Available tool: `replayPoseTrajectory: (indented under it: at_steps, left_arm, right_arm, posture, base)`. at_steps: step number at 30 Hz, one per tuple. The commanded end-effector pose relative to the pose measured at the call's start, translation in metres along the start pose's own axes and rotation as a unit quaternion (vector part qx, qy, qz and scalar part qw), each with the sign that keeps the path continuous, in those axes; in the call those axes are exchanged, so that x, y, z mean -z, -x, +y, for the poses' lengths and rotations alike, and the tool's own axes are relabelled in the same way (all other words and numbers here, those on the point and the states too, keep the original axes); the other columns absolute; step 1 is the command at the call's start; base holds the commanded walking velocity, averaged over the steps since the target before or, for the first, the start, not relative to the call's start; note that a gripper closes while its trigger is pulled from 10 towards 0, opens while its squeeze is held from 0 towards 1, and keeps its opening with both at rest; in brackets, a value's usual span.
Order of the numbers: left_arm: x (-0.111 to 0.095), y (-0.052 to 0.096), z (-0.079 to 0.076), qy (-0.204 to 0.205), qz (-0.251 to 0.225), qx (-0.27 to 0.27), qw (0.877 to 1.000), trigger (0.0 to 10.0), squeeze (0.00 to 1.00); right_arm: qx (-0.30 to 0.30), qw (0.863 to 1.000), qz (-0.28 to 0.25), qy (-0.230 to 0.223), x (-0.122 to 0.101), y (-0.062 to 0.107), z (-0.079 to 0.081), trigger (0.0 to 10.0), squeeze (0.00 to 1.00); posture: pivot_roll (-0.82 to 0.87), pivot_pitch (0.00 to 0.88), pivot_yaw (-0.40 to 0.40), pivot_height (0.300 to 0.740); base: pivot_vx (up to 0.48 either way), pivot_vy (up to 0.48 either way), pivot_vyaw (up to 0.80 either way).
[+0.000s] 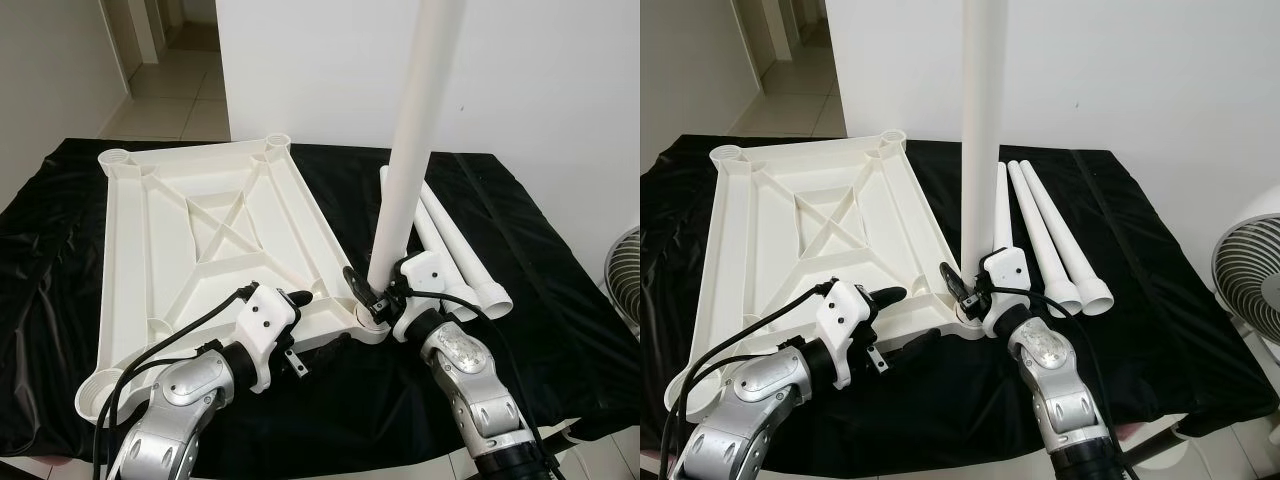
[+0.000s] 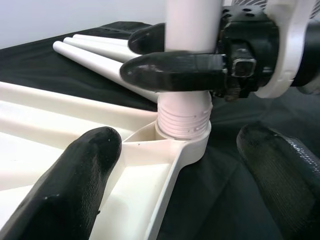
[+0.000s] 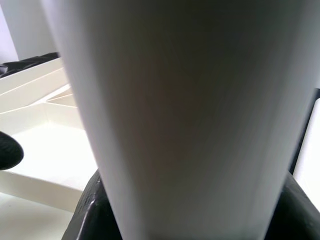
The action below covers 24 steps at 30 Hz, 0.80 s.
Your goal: Building children table
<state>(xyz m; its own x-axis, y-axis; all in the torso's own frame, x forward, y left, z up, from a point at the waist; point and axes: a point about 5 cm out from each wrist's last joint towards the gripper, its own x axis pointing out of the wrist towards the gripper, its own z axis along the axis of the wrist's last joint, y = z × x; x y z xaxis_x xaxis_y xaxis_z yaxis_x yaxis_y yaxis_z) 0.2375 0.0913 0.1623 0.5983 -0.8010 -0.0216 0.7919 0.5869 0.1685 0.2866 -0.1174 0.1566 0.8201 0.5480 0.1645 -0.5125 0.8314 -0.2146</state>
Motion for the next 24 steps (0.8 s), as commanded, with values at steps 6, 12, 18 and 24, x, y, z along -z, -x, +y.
replayPoseTrajectory:
  at_steps: [6,12,18,24]
  left_arm:
    - [-0.001,0.001,-0.002,0.000,-0.001,-0.002,1.000,10.0,0.00]
    - [-0.001,0.000,-0.002,0.001,-0.001,0.000,1.000,10.0,0.00]
    - [-0.002,0.000,-0.002,0.001,-0.001,-0.001,1.000,10.0,0.00]
    - [-0.002,0.001,-0.002,0.003,-0.002,-0.005,1.000,10.0,0.00]
  right_arm:
    - [0.006,0.998,0.033,-0.049,0.018,0.005,0.002,10.0,0.00]
    - [0.035,0.992,0.060,-0.105,0.032,0.002,-0.004,10.0,0.00]
    - [0.048,0.989,0.081,-0.118,0.038,-0.002,-0.006,10.0,0.00]
    - [0.051,0.985,0.102,-0.127,0.042,-0.010,-0.007,10.0,0.00]
  posture:
    - [0.05,0.059,-0.028,0.740]
    - [0.05,0.065,-0.025,0.740]
    - [0.05,0.069,-0.026,0.740]
    - [0.06,0.071,-0.028,0.740]
  base:
    - [0.000,0.000,0.00]
    - [0.000,0.000,0.00]
    - [0.000,0.000,0.00]
    - [0.000,0.000,0.00]
